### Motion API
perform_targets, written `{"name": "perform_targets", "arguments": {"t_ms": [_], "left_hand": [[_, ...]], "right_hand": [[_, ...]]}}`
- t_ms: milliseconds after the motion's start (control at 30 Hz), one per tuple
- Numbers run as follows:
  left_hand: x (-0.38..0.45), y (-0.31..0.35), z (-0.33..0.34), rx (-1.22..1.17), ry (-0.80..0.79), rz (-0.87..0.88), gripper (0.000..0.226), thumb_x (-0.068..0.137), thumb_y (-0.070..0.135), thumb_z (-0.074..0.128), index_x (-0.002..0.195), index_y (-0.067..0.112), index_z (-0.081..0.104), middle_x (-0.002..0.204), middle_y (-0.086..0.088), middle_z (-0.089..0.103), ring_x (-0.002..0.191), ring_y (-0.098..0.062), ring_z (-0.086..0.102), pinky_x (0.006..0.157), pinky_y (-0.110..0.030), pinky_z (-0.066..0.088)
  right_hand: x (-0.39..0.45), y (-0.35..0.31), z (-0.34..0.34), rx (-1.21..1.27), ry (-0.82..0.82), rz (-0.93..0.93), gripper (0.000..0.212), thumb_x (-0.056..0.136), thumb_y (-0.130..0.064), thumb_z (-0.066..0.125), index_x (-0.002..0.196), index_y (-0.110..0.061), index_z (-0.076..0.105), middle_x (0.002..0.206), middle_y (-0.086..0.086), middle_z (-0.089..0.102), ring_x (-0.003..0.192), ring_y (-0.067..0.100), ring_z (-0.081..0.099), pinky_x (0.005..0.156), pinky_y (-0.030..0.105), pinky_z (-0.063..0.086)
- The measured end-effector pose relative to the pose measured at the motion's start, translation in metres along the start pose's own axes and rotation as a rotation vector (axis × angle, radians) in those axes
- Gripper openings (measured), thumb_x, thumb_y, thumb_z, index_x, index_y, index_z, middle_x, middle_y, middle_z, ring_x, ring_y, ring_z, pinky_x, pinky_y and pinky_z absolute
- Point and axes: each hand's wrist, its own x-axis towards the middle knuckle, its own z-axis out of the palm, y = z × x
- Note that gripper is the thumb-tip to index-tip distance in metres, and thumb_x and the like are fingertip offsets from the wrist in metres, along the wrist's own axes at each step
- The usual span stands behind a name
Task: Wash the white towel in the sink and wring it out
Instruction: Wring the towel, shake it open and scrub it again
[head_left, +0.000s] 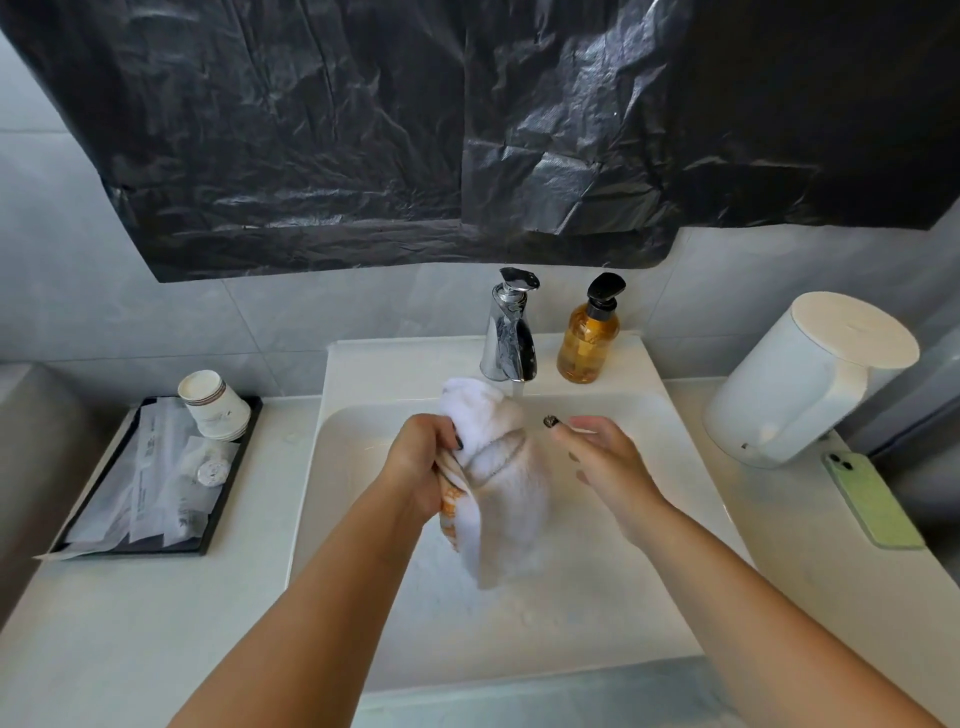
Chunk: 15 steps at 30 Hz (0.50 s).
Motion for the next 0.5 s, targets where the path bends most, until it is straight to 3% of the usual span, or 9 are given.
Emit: {"name": "perform_targets", "arguments": {"t_ms": [67, 133, 200, 267, 333, 367, 433, 500], "left_hand": [[0.001, 0.0, 0.01, -0.088, -0.032, 0.006, 0.018, 0.05, 0.002, 0.039, 0.051, 0.017, 0.03, 0.054, 0.0, 0.032, 0.049, -0.022, 0.036, 0.055, -0.026, 0.032], [0.001, 0.0, 0.017, -0.097, -0.065, -0.008, 0.017, 0.051, 0.003, 0.039, 0.053, 0.018, 0.031, 0.055, 0.0, 0.033, 0.051, -0.022, 0.037, 0.055, -0.026, 0.033], [0.006, 0.001, 0.021, 0.011, -0.068, -0.015, 0.017, 0.056, 0.002, 0.04, 0.054, 0.016, 0.031, 0.055, -0.001, 0.033, 0.052, -0.022, 0.037, 0.054, -0.026, 0.033], [0.01, 0.002, 0.02, 0.214, -0.012, 0.122, 0.018, 0.064, 0.002, 0.041, 0.057, 0.016, 0.032, 0.049, 0.0, 0.031, 0.051, -0.021, 0.031, 0.045, -0.021, 0.027], [0.017, -0.002, 0.013, 0.407, 0.064, 0.268, 0.014, 0.069, 0.009, 0.048, 0.058, 0.014, 0.042, 0.048, 0.004, 0.041, 0.053, -0.02, 0.037, 0.044, -0.022, 0.029], [0.017, -0.005, 0.009, 0.412, 0.097, 0.266, 0.009, 0.071, 0.017, 0.053, 0.063, 0.013, 0.054, 0.055, 0.004, 0.055, 0.058, -0.021, 0.047, 0.05, -0.023, 0.037], [0.023, -0.017, -0.006, 0.223, -0.01, 0.102, 0.032, 0.074, 0.04, 0.063, 0.09, 0.015, 0.073, 0.095, -0.005, 0.075, 0.085, -0.027, 0.067, 0.074, -0.033, 0.05], [0.021, -0.033, -0.015, -0.052, -0.214, -0.141, 0.067, 0.081, 0.068, 0.058, 0.119, 0.014, 0.07, 0.124, -0.016, 0.068, 0.109, -0.038, 0.065, 0.086, -0.047, 0.047]], "right_hand": [[0.009, 0.0, 0.009, 0.09, -0.237, 0.151, 0.052, 0.08, -0.068, 0.058, 0.112, -0.028, 0.065, 0.121, 0.005, 0.066, 0.112, 0.023, 0.06, 0.102, 0.043, 0.045], [0.013, 0.001, 0.023, 0.409, -0.477, 0.245, 0.059, 0.088, -0.068, 0.047, 0.121, -0.023, 0.066, 0.125, 0.011, 0.066, 0.118, 0.029, 0.06, 0.107, 0.047, 0.042], [0.022, 0.003, 0.036, 0.603, -0.517, 0.304, 0.068, 0.088, -0.066, 0.05, 0.128, -0.012, 0.064, 0.127, 0.019, 0.063, 0.122, 0.032, 0.058, 0.11, 0.047, 0.039], [0.027, 0.004, 0.047, 0.638, -0.477, 0.324, 0.069, 0.086, -0.058, 0.059, 0.13, -0.005, 0.061, 0.132, 0.025, 0.058, 0.126, 0.036, 0.055, 0.113, 0.047, 0.037], [0.036, 0.011, 0.059, 0.696, -0.364, 0.351, 0.07, 0.079, -0.048, 0.066, 0.13, -0.001, 0.059, 0.134, 0.026, 0.055, 0.124, 0.038, 0.055, 0.111, 0.048, 0.038], [0.042, 0.015, 0.061, 0.717, -0.309, 0.343, 0.072, 0.074, -0.047, 0.069, 0.127, 0.0, 0.061, 0.131, 0.025, 0.058, 0.119, 0.038, 0.059, 0.108, 0.048, 0.041], [0.048, 0.016, 0.062, 0.737, -0.23, 0.285, 0.068, 0.072, -0.05, 0.07, 0.116, 0.002, 0.067, 0.117, 0.024, 0.067, 0.108, 0.037, 0.066, 0.103, 0.048, 0.047], [0.048, 0.009, 0.057, 0.769, -0.312, 0.272, 0.059, 0.08, -0.053, 0.063, 0.109, -0.003, 0.067, 0.101, 0.021, 0.068, 0.1, 0.035, 0.065, 0.098, 0.044, 0.047]]}}
